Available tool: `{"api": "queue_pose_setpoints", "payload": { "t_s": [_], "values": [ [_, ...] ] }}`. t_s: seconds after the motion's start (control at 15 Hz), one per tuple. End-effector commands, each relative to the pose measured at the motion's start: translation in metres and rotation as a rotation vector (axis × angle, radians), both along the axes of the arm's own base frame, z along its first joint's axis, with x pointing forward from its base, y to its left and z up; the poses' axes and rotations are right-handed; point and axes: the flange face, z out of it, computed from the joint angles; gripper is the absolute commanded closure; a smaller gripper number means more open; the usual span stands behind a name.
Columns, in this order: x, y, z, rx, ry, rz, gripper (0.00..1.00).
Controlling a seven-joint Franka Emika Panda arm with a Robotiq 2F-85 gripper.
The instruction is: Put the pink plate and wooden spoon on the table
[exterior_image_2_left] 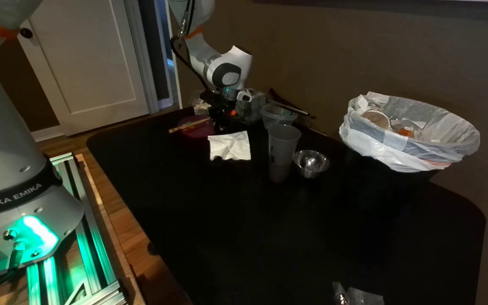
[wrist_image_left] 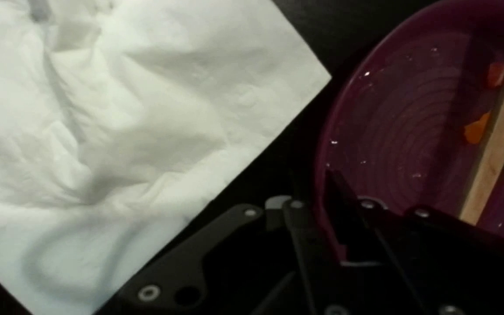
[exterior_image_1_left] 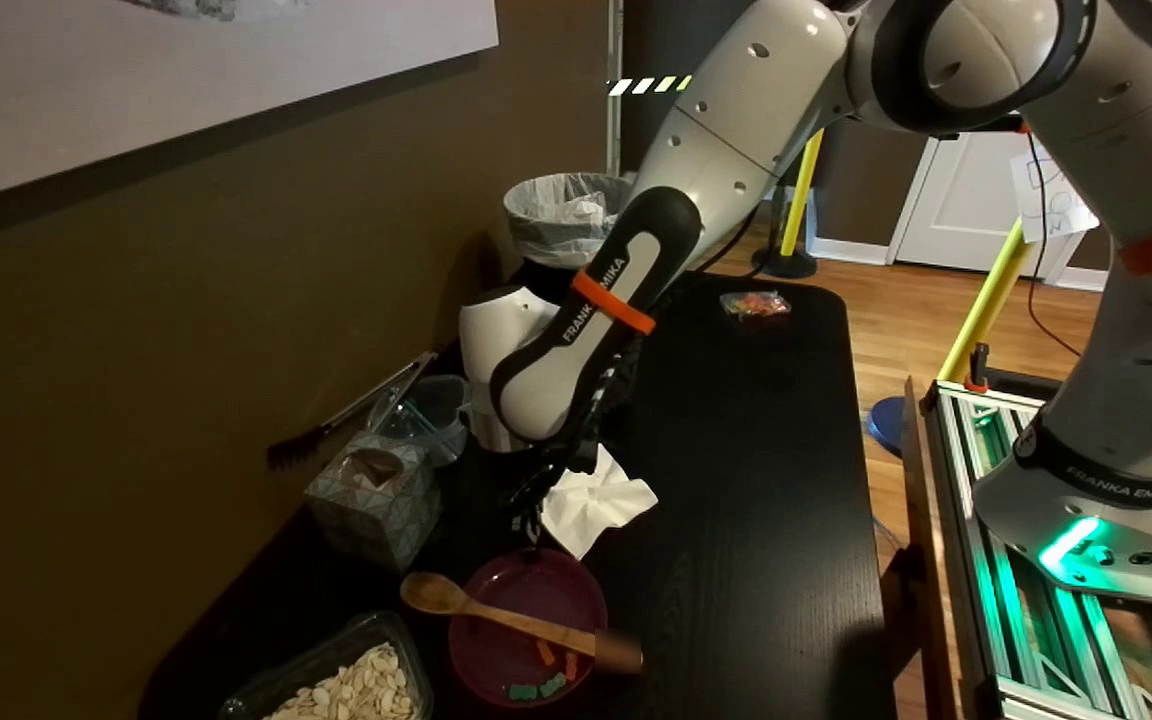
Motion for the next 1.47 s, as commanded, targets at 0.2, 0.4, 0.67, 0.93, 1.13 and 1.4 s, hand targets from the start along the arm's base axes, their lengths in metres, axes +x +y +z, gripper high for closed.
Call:
{"api": "queue_pose_setpoints", "payload": {
  "t_s": [0.2, 0.4, 0.67, 0.93, 1.13, 1.4],
  "values": [
    [0.01, -0.002, 0.037, -0.149, -0.009, -0.083, 0.28],
    [-0.009, 0.004, 0.065, -0.244, 0.052, -0.187, 0.04],
    [-0.048, 0.046, 0.107, -0.344, 0.088, -0.209, 0.0],
    [-0.047, 0.075, 0.118, -0.345, 0.034, -0.164, 0.0],
    [-0.055, 0.087, 0.123, -0.361, 0.018, -0.15, 0.0],
    [-0.054, 0.107, 0.103, -0.317, 0.02, -0.12, 0.0]
  ]
}}
